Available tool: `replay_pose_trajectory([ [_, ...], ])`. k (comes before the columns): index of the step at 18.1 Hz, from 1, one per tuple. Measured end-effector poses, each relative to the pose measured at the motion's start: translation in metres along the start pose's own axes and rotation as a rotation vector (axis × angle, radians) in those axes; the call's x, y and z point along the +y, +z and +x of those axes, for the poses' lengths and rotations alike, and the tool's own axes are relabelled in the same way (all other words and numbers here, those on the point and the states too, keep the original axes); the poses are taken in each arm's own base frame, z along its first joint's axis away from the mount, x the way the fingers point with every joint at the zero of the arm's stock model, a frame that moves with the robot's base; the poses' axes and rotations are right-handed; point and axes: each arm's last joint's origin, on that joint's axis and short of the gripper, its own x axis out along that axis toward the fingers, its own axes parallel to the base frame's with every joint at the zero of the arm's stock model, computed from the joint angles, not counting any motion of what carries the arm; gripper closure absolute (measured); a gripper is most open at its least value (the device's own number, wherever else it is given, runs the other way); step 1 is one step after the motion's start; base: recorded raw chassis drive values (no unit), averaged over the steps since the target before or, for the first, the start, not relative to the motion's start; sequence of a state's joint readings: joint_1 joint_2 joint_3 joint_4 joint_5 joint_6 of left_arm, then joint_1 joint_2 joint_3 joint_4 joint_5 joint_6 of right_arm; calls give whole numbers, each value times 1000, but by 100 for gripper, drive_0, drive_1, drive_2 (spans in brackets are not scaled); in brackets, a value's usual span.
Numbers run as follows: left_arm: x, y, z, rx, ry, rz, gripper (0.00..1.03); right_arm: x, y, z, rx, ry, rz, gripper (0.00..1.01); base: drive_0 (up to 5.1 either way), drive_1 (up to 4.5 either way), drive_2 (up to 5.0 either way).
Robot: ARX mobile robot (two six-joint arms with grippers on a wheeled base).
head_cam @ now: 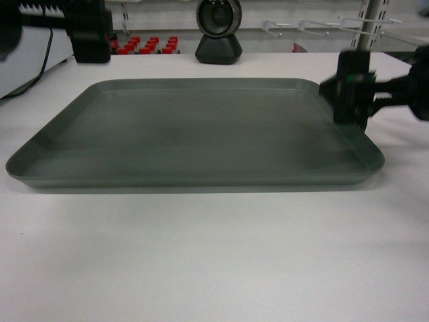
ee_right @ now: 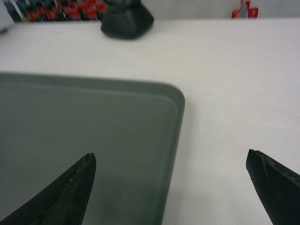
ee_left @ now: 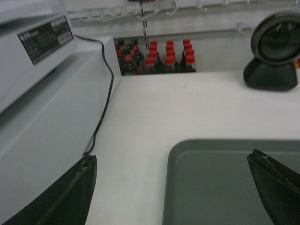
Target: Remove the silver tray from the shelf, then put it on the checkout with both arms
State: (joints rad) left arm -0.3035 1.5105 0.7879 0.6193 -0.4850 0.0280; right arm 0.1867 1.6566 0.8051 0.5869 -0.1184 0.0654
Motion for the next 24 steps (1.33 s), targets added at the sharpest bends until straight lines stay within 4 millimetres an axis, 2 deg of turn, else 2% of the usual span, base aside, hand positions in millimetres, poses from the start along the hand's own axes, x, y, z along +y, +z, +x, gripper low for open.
replay_pose_trajectory([
  [3, 20, 27, -20, -63, -12, -112, 5, -6, 35, -26, -146, 15, 73, 3, 0, 0, 0],
  [6, 51, 47, -49, -146, 14, -187, 5, -21, 51, -52, -196, -9, 90, 3, 0, 0, 0],
  [8, 65, 51, -65, -165, 53, -195, 5, -21, 65, -72, -252, -17, 85, 3, 0, 0, 0],
  [10, 68, 44, -69, -131, 55, -178, 6, -16, 67, -82, -269, -6, 85, 3, 0, 0, 0],
  [11, 72, 35, -71, -109, -43, -138, 16, -10, 63, -82, -293, -60, 69, 8, 0, 0, 0],
  [12, 75, 18, -79, -101, -135, -109, 27, -11, 49, -88, -297, -180, 29, 19, 0, 0, 0],
  [14, 80, -6, -95, -70, -176, -82, 48, -14, 18, -111, -248, -281, -14, 41, 0, 0, 0],
  [17, 92, -18, -119, -108, -180, -88, 80, -9, 5, -149, -229, -295, -32, 72, 0, 0, 0],
  [19, 100, -33, -126, -104, -190, -86, 101, -5, 1, -169, -308, -289, -45, 94, 0, 0, 0],
  [20, 105, -43, -128, -86, -178, -84, 101, -11, -8, -175, -306, -279, -53, 99, 0, 0, 0],
  [22, 107, -54, -135, -86, -172, -84, 102, -17, -31, -179, -255, -312, -43, 99, 0, 0, 0],
  [24, 107, -60, -142, -100, -180, -85, 102, -14, -40, -185, -266, -294, -47, 99, 0, 0, 0],
])
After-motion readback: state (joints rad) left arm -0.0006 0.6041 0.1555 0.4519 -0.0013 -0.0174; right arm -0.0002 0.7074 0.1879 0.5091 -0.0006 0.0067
